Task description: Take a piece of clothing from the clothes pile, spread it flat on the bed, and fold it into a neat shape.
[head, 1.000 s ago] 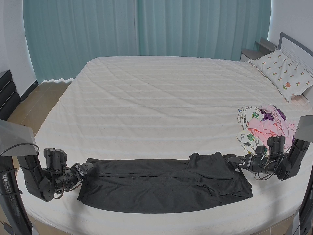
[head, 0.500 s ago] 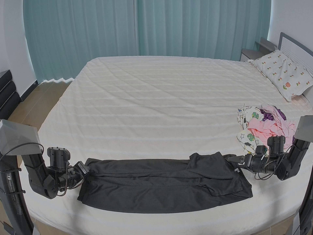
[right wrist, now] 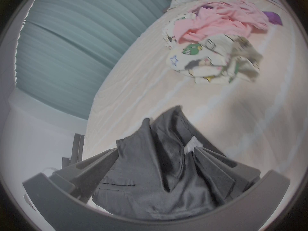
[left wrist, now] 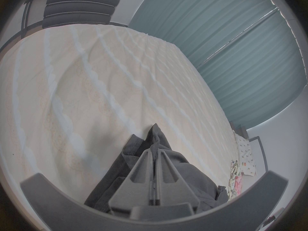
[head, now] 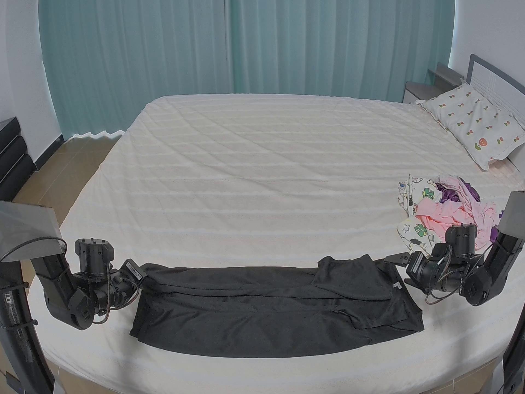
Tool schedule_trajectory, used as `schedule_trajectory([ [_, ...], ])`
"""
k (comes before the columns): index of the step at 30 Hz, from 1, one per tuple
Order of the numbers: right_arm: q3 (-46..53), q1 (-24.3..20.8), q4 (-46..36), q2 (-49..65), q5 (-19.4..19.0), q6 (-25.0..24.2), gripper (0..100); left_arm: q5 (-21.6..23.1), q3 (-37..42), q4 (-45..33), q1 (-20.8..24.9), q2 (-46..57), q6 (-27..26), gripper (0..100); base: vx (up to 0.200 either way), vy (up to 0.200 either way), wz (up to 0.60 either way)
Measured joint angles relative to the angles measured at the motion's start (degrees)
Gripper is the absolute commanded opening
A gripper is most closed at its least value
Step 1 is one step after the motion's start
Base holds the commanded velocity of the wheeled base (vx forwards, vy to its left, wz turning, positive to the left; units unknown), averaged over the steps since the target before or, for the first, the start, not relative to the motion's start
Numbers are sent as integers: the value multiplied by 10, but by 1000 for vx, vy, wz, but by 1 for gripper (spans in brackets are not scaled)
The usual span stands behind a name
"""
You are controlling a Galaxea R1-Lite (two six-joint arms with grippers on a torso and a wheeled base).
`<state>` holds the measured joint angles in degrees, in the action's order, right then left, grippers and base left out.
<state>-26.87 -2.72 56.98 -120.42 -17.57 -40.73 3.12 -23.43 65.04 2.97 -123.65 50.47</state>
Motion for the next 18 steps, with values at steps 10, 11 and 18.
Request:
schedule_trajectory([
  [10, 49, -93, -4, 20, 121, -116, 100, -1, -6, 0, 3, 11, 21, 0, 0, 0, 0],
  [11, 50, -100, -6, 22, 124, -119, 100, -1, -6, 0, 3, 12, 23, 0, 0, 0, 0],
  [18, 53, -112, -31, 28, 127, -123, 100, -1, -9, 1, 3, 13, 25, 0, 0, 0, 0],
])
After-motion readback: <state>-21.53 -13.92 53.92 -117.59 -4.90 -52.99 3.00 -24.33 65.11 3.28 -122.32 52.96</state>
